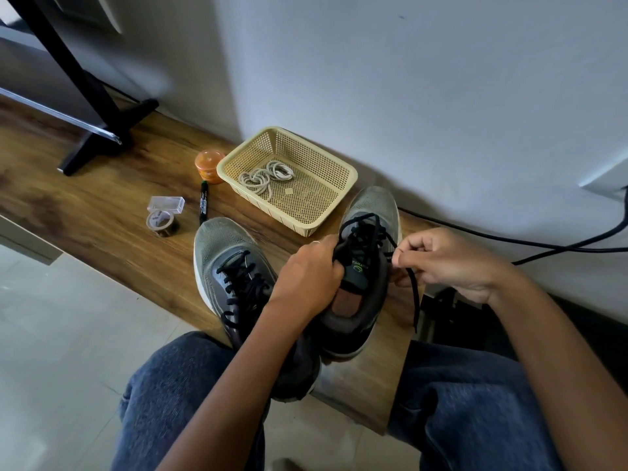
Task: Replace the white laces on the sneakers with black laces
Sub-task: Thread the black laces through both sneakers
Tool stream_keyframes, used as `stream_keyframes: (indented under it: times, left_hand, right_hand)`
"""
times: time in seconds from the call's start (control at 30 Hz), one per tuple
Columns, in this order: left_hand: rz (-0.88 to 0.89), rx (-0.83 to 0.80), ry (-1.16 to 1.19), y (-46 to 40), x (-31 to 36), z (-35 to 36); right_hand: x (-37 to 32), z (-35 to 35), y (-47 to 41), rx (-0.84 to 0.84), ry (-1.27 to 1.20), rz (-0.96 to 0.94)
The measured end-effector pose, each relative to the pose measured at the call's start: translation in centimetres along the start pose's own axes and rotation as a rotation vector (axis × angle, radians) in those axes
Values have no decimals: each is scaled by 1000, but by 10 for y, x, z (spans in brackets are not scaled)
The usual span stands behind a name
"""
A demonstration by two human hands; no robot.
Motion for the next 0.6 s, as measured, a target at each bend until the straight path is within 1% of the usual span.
stream_keyframes:
  times: [0.1,0.27,0.43,0.6]
  left_hand:
    - [-34,55,-40,1,2,3]
    - [-64,79,-55,1,2,4]
    - [-71,79,-43,0,3,6]
    - [-98,91,-61,-1,2,7]
  right_hand:
    - [-3,-1,2,-67,-221,42]
    - [-2,-7,6,-127,-392,61]
    - [2,-19,8,-229,-653,81]
    - [13,-35,8,-131,-729,92]
Point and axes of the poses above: each hand's wrist, its own y-axis away from the middle knuckle, its own z-axis out of the palm, x = y × z, the point moved 1 cm from there along -y, towards the middle knuckle, and after that the axes turned 3 degrees about y, right-handed, at the moved point
